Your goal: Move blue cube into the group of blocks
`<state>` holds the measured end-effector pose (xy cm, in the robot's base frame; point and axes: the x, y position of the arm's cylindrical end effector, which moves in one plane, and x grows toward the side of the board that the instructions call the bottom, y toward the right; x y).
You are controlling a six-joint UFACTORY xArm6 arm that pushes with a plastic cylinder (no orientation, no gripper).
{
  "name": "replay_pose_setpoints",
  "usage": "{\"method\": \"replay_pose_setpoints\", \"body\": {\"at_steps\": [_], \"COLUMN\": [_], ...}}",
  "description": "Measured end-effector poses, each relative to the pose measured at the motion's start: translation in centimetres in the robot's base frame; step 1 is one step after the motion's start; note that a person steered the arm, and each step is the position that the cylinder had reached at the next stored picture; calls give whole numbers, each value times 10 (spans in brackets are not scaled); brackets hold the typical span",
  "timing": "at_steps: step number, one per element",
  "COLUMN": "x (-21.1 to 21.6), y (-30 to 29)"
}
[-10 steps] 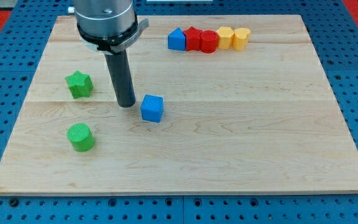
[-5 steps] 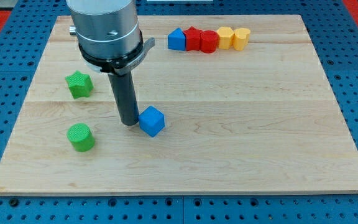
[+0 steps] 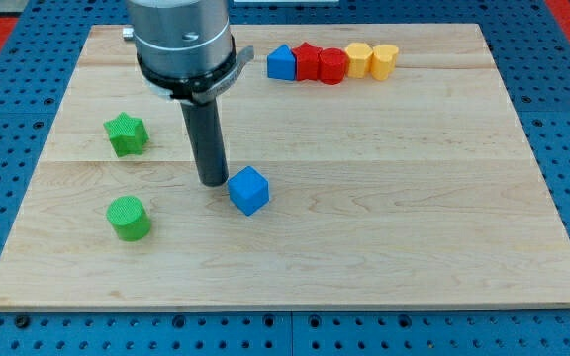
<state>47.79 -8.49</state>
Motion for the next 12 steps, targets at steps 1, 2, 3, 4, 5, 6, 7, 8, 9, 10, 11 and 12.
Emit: {"method": "replay_pose_setpoints", "body": {"at_steps": [1,2,3,4,5,6,7,8,9,10,11,12], "x": [12,6,-4,2,23,32,42,42,46,21,6,26], "y": [-3,18,57,57,47,57,85,86,92,81,73,89]}}
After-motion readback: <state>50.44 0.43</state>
